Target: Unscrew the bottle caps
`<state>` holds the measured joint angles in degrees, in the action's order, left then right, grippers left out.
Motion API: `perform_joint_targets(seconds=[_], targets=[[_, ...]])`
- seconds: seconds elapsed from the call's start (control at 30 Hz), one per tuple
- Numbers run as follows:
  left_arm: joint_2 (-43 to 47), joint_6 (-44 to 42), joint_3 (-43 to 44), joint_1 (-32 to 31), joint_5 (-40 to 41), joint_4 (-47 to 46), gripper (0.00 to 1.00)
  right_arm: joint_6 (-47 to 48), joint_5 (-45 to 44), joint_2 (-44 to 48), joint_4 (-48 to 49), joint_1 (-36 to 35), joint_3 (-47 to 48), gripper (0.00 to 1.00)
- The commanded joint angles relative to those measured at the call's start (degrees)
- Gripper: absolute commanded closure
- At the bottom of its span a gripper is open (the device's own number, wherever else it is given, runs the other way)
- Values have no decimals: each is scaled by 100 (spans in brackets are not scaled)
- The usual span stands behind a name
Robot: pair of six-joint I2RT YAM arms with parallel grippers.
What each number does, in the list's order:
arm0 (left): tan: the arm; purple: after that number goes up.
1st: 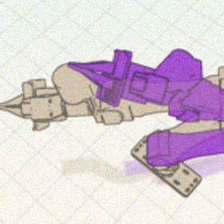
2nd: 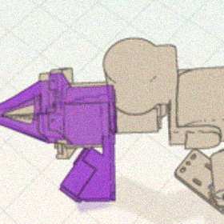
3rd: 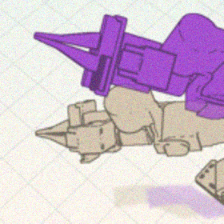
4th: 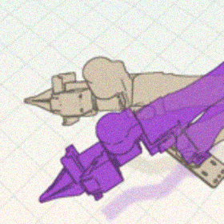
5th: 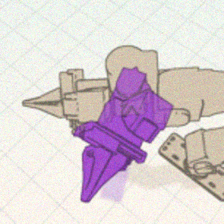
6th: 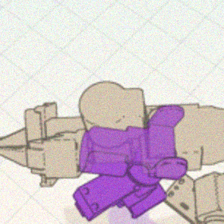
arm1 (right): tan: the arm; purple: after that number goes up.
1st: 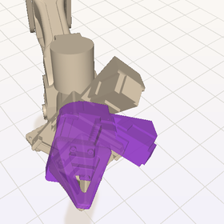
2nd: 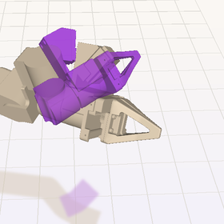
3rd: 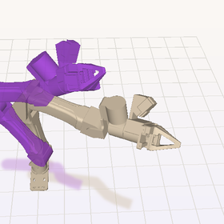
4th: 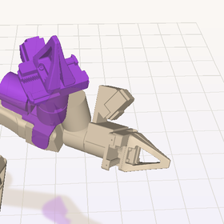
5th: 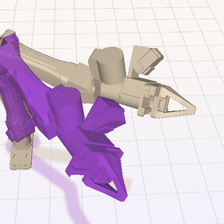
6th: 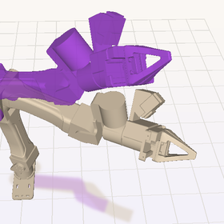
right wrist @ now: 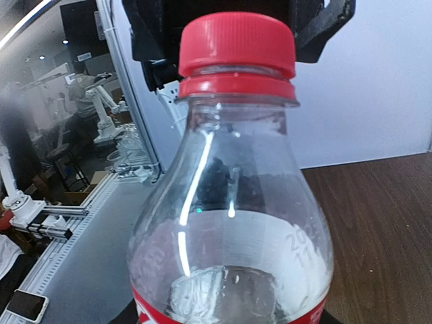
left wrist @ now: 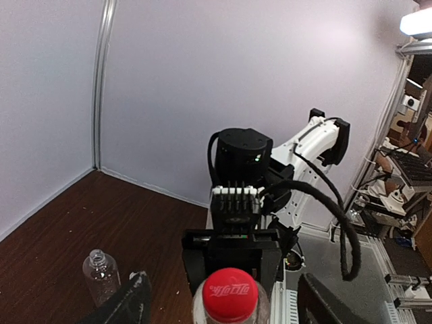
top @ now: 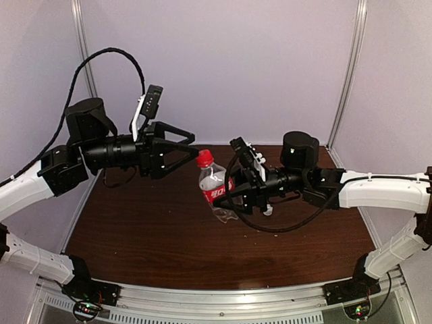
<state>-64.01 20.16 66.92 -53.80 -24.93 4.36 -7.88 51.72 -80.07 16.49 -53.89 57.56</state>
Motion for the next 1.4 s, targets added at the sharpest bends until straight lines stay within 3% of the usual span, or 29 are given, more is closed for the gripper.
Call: perform_joint_targets(seconds=[0.0,0.4,0.97,1.13,1.2,1.37], targets=[[-143,-286,141,45,-1305,-603,26,-635,1191,-211,900,27,104,72],[-542,-156,220,36,-1898,-943,45,-1045,1480,-382,1380,27,167,72],[-503,-29,7,36,-1648,-1020,81,-927,1039,-232,1160,62,135,73],[-444,137,196,29,-469,-503,87,-286,-69,-81,134,63,304,73],[-402,460,172,29,274,-342,84,-126,-827,-28,-128,63,325,73],[-403,1016,248,-75,1896,210,87,-48,-2641,-17,-375,24,305,73]])
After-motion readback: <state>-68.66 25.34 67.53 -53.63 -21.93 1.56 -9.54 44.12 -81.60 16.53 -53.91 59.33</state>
